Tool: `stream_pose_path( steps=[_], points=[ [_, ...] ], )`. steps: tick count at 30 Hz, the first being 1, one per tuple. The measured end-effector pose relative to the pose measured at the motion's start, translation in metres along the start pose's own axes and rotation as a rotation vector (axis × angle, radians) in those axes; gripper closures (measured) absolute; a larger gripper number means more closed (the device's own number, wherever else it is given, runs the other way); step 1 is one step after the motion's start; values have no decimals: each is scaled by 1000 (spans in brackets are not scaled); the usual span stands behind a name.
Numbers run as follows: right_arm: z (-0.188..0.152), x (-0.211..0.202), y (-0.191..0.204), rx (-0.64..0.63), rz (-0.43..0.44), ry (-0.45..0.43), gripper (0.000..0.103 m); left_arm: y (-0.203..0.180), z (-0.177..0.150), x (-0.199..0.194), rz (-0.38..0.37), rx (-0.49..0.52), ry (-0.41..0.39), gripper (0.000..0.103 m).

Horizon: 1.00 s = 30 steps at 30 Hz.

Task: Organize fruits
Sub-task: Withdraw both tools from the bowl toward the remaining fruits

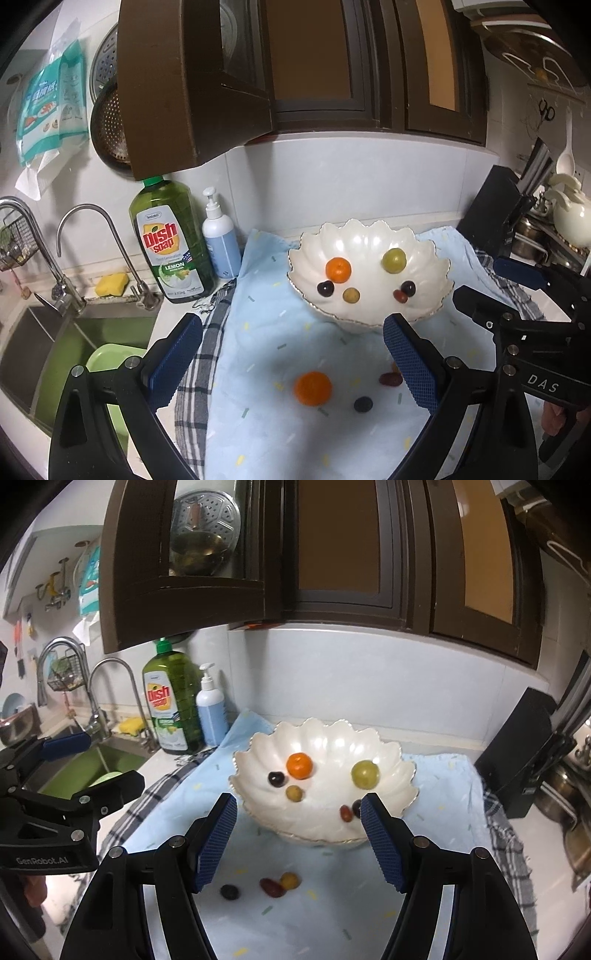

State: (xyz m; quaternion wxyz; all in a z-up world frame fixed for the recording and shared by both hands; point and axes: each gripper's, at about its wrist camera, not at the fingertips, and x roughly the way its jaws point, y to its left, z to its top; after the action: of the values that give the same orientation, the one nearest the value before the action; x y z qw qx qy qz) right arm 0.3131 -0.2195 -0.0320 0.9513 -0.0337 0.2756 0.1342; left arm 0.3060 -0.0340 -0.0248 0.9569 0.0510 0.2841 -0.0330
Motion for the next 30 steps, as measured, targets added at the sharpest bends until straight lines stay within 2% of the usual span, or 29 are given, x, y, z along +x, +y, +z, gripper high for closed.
stream_pose_path(
  steps=[11,24,30],
  points=[
    [-14,2,3,21,10,27,33,-1,-17,-6,5,44,14,4],
    [-28,24,0,42,39,92,34,-2,-37,23,-53,31,100,12],
    [-36,43,-1,47,50,144,43,0,-48,44,-75,19,164,18]
  ],
)
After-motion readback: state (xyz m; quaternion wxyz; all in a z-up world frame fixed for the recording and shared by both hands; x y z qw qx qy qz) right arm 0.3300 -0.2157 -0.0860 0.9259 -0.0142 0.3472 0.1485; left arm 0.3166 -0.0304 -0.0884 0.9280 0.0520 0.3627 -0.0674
